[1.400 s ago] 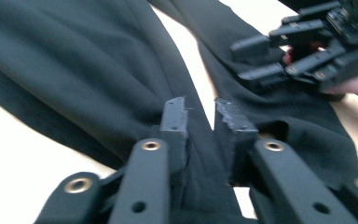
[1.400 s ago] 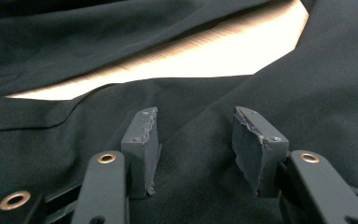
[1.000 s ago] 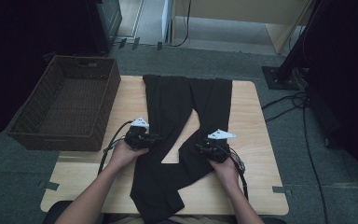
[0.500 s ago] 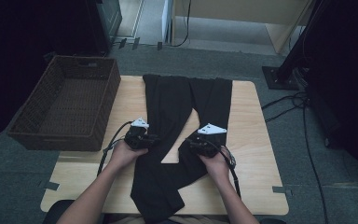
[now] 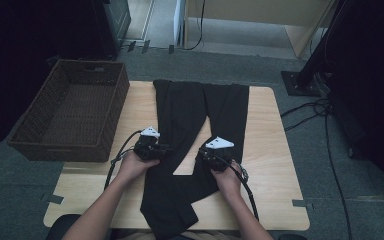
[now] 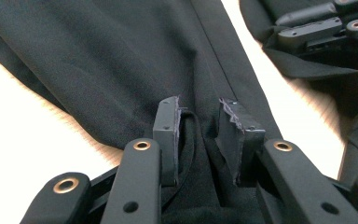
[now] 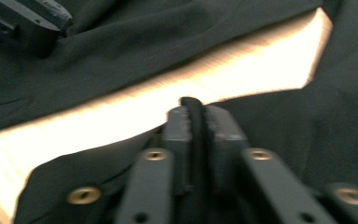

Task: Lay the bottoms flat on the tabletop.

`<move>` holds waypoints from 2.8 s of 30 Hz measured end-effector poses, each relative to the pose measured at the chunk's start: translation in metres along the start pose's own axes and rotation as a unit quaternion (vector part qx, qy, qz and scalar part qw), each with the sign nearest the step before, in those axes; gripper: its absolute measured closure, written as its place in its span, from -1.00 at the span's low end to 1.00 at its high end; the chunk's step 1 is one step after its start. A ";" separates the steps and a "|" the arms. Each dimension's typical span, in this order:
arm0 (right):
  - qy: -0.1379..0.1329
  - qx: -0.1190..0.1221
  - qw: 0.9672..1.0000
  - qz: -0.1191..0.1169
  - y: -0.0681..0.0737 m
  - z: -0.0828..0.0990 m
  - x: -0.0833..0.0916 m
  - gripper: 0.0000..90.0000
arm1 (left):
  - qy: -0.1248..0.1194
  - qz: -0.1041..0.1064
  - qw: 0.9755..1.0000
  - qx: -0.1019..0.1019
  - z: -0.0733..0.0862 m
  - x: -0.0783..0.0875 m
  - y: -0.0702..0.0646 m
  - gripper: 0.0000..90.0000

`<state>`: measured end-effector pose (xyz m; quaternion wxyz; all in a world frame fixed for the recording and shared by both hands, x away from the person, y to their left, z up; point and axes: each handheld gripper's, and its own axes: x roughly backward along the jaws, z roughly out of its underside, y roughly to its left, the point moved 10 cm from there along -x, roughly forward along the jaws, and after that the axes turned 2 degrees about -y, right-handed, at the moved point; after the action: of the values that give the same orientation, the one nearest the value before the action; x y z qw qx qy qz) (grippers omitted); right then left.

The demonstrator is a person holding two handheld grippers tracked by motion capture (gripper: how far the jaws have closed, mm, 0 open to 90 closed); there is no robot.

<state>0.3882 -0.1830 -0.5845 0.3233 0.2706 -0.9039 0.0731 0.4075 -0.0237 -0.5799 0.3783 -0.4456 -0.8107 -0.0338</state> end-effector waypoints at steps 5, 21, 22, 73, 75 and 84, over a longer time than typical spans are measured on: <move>-0.012 -0.003 0.999 -0.035 0.018 -0.003 0.012 0.96 | -0.003 0.003 1.000 0.000 0.000 0.000 0.000 0.54; -0.082 0.000 0.996 -0.047 0.015 -0.018 0.049 0.55 | -0.003 -0.003 1.000 0.000 0.000 0.002 0.003 0.52; -0.085 -0.005 0.996 -0.036 0.007 -0.019 0.054 0.54 | -0.003 -0.005 1.000 0.000 0.000 0.002 0.004 0.52; -0.032 -0.037 0.999 0.021 -0.053 -0.012 0.064 0.54 | 0.001 -0.023 1.000 -0.014 0.001 0.006 0.009 0.46; -0.029 -0.023 0.999 0.016 -0.037 -0.003 0.065 0.50 | 0.001 -0.023 1.000 -0.014 0.001 0.006 0.009 0.46; 0.004 -0.038 0.999 -0.008 -0.006 0.036 0.047 0.29 | -0.001 -0.023 1.000 -0.015 0.001 0.006 0.009 0.45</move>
<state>0.3416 -0.2194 -0.5833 0.3377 0.2651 -0.9024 0.0370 0.4118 -0.0135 -0.5798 0.3702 -0.4326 -0.8202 -0.0543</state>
